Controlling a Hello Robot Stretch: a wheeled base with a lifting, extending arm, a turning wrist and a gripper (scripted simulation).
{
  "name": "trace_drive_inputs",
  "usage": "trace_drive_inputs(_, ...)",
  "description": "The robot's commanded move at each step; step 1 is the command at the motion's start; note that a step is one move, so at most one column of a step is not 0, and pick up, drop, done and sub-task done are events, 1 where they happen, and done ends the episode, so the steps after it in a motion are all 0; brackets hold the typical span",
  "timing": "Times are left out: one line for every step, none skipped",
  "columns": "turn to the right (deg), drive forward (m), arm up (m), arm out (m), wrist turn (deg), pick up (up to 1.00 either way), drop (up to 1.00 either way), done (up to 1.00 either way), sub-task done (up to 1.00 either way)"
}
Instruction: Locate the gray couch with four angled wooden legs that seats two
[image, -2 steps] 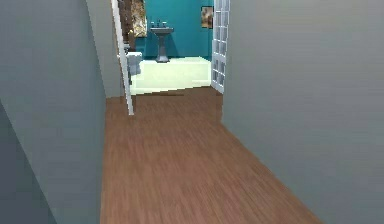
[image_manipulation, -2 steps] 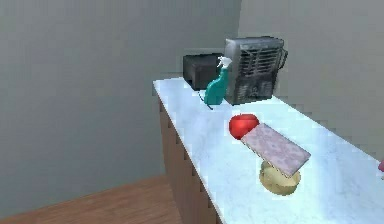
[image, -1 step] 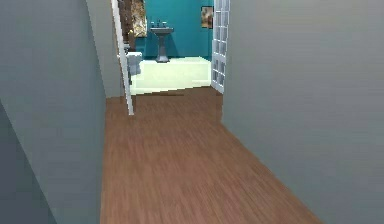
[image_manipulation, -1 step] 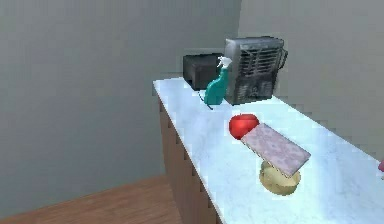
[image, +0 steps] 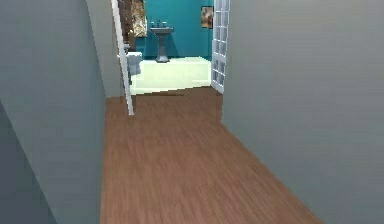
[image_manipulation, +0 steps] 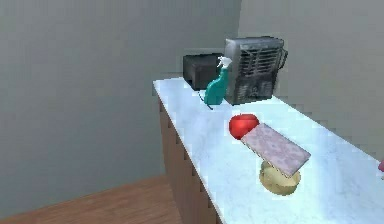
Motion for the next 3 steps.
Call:
trace_drive_inputs(45.0,0.00,0.00,0.00,0.0,0.00,0.00,0.00,0.00)
trace_drive_inputs(45.0,0.00,0.00,0.00,0.0,0.00,0.00,0.00,0.00)
trace_drive_inputs(-45.0,0.00,0.00,0.00,0.0,0.00,0.00,0.00,0.00)
